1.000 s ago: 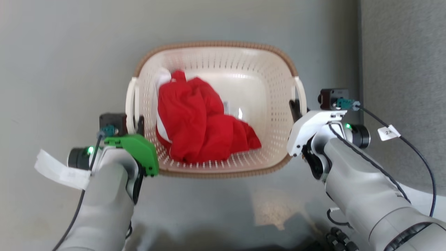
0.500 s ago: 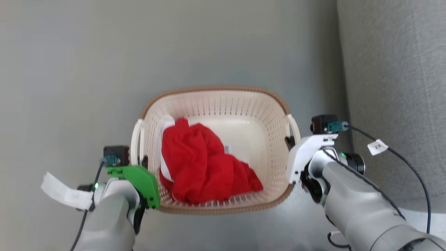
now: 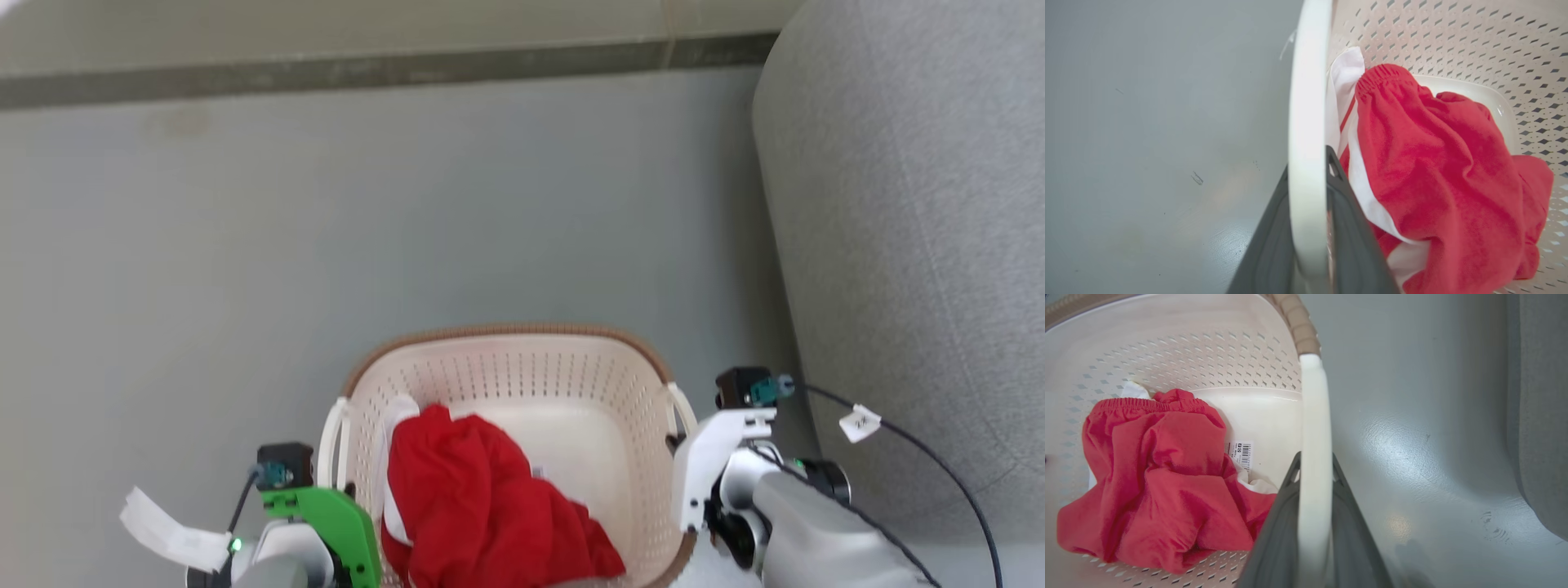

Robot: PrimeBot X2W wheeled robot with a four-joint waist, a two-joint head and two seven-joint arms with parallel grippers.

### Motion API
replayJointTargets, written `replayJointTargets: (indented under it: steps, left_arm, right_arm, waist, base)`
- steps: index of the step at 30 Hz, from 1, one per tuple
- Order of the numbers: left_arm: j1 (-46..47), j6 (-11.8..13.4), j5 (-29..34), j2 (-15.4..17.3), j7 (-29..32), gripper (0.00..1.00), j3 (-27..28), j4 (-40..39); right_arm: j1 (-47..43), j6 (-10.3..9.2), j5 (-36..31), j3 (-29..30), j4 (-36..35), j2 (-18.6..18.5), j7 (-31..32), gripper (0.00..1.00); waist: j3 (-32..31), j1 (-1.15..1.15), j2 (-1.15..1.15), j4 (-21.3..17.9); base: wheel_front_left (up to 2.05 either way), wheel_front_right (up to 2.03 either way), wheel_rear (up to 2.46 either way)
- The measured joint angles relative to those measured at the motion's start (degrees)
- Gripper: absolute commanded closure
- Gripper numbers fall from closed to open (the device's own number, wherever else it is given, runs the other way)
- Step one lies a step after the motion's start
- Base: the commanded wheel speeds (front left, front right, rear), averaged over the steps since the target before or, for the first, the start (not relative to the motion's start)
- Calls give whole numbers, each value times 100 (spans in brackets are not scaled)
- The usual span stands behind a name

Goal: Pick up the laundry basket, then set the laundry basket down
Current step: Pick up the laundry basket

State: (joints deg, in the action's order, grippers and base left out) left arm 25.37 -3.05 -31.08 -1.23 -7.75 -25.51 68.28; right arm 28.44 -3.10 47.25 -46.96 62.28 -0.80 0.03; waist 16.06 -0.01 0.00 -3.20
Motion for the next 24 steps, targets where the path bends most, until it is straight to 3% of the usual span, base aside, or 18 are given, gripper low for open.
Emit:
replayJointTargets:
  steps: [15, 24]
  left_arm:
    - [-785, 3, -336, 12, 120, 100, -265, -10]
    - [-812, 66, -411, 29, 168, 100, -402, -86]
  right_arm:
    - [-696, -103, 235, -413, -60, -2, 204, 100]
    - [-705, -162, 333, -526, -97, -19, 230, 100]
  waist:
    - [-1190, 0, 0, -24]
    - [-1497, 0, 0, -59]
  base:
    - [0, 0, 0]
    - [0, 0, 0]
